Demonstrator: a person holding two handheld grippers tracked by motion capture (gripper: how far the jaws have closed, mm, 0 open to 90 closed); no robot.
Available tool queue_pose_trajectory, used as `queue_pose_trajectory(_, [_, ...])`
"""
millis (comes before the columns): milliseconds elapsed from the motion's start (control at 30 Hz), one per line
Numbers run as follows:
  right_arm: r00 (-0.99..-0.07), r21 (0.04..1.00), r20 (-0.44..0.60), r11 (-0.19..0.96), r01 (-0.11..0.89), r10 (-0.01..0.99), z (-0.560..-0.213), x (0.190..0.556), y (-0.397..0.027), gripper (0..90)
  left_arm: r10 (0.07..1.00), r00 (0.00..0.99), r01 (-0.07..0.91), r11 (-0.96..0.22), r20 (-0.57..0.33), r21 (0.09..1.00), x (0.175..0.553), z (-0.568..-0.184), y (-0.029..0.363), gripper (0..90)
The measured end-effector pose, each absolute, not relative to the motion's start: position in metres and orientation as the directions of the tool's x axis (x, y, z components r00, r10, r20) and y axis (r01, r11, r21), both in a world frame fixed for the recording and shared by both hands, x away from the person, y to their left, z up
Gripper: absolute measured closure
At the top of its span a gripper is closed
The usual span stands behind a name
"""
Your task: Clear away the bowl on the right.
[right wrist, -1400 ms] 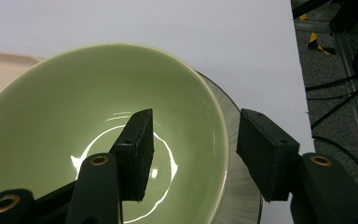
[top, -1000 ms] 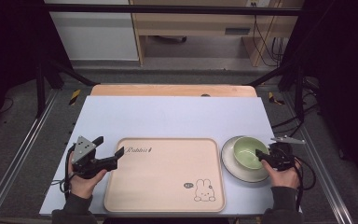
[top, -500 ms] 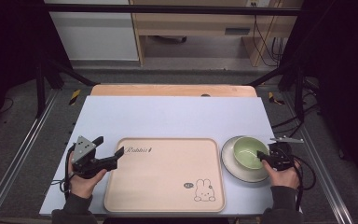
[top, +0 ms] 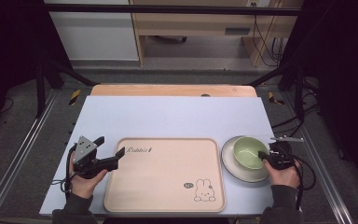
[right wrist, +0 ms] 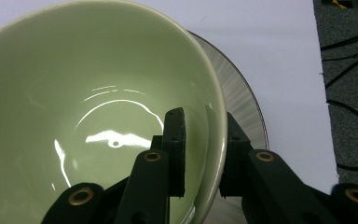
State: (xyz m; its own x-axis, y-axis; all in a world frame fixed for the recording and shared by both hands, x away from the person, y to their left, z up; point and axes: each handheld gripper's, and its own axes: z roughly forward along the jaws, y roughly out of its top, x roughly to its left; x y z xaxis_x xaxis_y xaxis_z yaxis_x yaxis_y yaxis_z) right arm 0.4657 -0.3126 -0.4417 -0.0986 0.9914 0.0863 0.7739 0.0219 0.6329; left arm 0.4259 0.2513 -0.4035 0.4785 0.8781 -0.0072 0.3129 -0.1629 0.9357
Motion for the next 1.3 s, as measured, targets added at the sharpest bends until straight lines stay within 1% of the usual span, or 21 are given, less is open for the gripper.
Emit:
queue_pose_trajectory(267, [-0.099, 0.618, 0.08, 0.028, 0.786, 0.992, -0.4438, 0.468, -0.3135, 79.3, 0.876, 0.482, 0.313, -0.167, -0.005, 0.935, 0.4258, -0.4035, 0.2504, 13.9])
queue_pose_trajectory(733, [-0.079, 0.602, 0.134, -0.018, 0.798, 0.988, -0.4433, 0.4695, -0.3163, 81.4, 0.875, 0.484, 0.315, -0.169, -0.005, 0.934, 0.426, -0.4038, 0.2496, 13.9])
queue_pose_trajectory(767, [-0.072, 0.597, 0.153, -0.034, 0.801, 0.986, -0.4427, 0.4696, -0.3171, 82.0, 0.875, 0.484, 0.315, -0.17, -0.004, 0.934, 0.426, -0.4039, 0.2495, 13.9])
queue_pose_trajectory(833, [-0.069, 0.597, 0.16, -0.041, 0.801, 0.985, -0.4426, 0.4698, -0.3176, 82.3, 0.875, 0.484, 0.316, -0.17, -0.005, 0.934, 0.4262, -0.4041, 0.2495, 13.9])
queue_pose_trajectory(1067, [-0.063, 0.597, 0.168, -0.051, 0.8, 0.984, -0.4424, 0.4701, -0.3178, 82.8, 0.875, 0.484, 0.314, -0.169, -0.004, 0.934, 0.4259, -0.404, 0.2493, 14.0])
queue_pose_trajectory(1300, [-0.063, 0.602, 0.155, -0.044, 0.797, 0.986, -0.4422, 0.4697, -0.3173, 82.9, 0.874, 0.485, 0.315, -0.169, -0.005, 0.934, 0.426, -0.4039, 0.2496, 14.0])
